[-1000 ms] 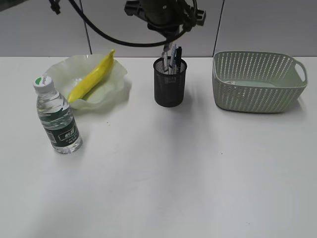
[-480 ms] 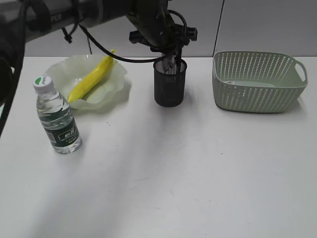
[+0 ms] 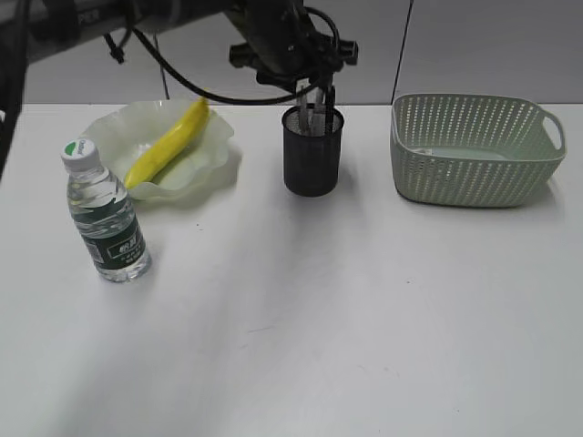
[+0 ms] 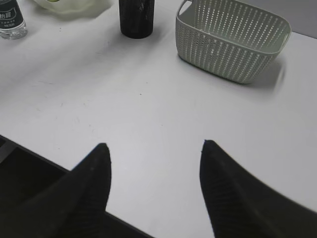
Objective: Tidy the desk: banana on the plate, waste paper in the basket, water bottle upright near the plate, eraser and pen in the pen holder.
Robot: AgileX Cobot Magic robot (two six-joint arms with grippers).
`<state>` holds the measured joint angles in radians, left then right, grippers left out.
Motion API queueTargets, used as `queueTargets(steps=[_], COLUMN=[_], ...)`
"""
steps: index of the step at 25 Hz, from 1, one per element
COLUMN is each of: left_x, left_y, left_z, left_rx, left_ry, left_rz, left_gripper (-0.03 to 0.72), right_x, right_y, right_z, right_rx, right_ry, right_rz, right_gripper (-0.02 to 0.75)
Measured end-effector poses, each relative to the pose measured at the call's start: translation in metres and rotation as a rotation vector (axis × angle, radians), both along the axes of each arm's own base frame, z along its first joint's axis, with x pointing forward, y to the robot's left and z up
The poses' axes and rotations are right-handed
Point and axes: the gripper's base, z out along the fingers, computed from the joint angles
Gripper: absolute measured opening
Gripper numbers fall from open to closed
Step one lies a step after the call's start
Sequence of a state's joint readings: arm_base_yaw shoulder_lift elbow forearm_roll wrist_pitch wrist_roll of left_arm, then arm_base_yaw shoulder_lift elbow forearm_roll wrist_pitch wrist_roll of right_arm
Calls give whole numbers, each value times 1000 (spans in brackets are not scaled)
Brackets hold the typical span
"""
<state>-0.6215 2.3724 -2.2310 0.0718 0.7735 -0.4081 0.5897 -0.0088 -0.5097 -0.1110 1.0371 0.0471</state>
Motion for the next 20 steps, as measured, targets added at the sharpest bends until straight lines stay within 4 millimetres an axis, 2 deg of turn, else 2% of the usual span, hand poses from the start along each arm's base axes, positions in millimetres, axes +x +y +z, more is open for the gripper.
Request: queueTargets(steps=[3, 8, 11, 16, 20], left_x=[-12, -47, -65, -115, -163], left_y=[10, 42, 57, 78, 99], left_z=[32, 94, 131, 190, 206], left_rx=[23, 140, 155, 108, 123], left_ry=[17, 86, 49, -41, -48], left_rz=[7, 40, 25, -8, -55], left_gripper=[396, 395, 395, 350, 324], right_x=[0, 0, 0, 0, 0], right_y=[0, 0, 0, 0, 0], right_z=[0, 0, 0, 0, 0], right_rx=[0, 0, 0, 1, 0], right_ry=[0, 0, 0, -1, -1], right_rz=[0, 0, 0, 0, 0], right_gripper=[456, 456, 456, 456, 456])
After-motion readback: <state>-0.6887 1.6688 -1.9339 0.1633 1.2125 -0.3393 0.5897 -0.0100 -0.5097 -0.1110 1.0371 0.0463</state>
